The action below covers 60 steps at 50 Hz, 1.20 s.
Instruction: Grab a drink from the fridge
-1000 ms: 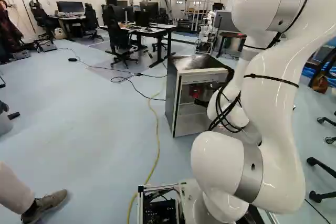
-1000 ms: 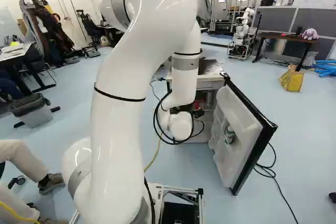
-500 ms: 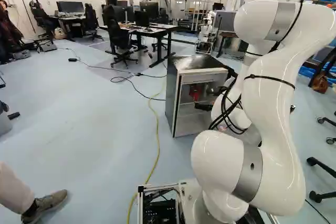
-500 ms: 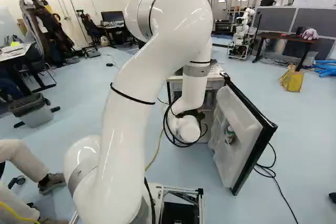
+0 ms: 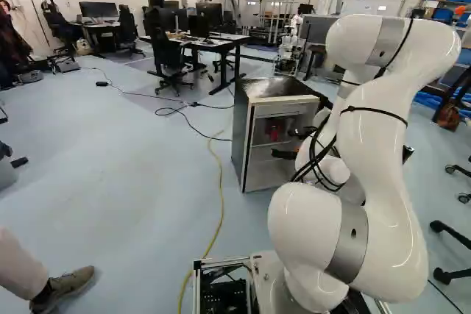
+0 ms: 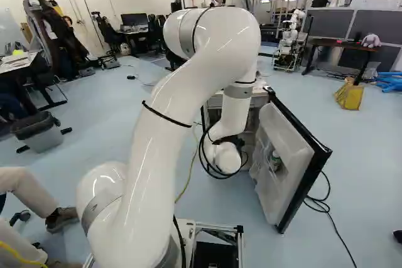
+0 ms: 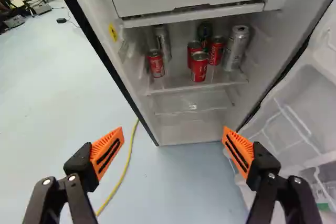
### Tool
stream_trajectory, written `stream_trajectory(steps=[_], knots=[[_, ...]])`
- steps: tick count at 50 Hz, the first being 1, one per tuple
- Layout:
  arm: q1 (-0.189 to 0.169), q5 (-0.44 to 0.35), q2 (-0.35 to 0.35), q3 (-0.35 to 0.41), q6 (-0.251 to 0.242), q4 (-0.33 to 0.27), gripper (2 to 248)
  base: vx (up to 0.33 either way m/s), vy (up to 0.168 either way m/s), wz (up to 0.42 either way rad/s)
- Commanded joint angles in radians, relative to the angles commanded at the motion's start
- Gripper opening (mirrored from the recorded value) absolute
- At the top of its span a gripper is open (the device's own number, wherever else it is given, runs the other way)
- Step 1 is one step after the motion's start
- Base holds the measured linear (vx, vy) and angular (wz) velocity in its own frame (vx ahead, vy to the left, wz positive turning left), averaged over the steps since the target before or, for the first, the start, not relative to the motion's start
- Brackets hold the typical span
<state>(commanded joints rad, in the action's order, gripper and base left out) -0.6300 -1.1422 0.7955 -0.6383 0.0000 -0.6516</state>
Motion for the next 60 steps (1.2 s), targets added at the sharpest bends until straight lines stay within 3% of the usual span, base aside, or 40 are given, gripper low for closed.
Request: stream_trajectory(steps=[21, 60], knots=[[0.012, 0.0, 0.082, -0.066, 0.0, 0.039, 247, 0.0, 0.0, 0.0], [0.042, 0.0, 0.122, -0.142, 0.0, 0.054, 247, 0.0, 0.0, 0.0]])
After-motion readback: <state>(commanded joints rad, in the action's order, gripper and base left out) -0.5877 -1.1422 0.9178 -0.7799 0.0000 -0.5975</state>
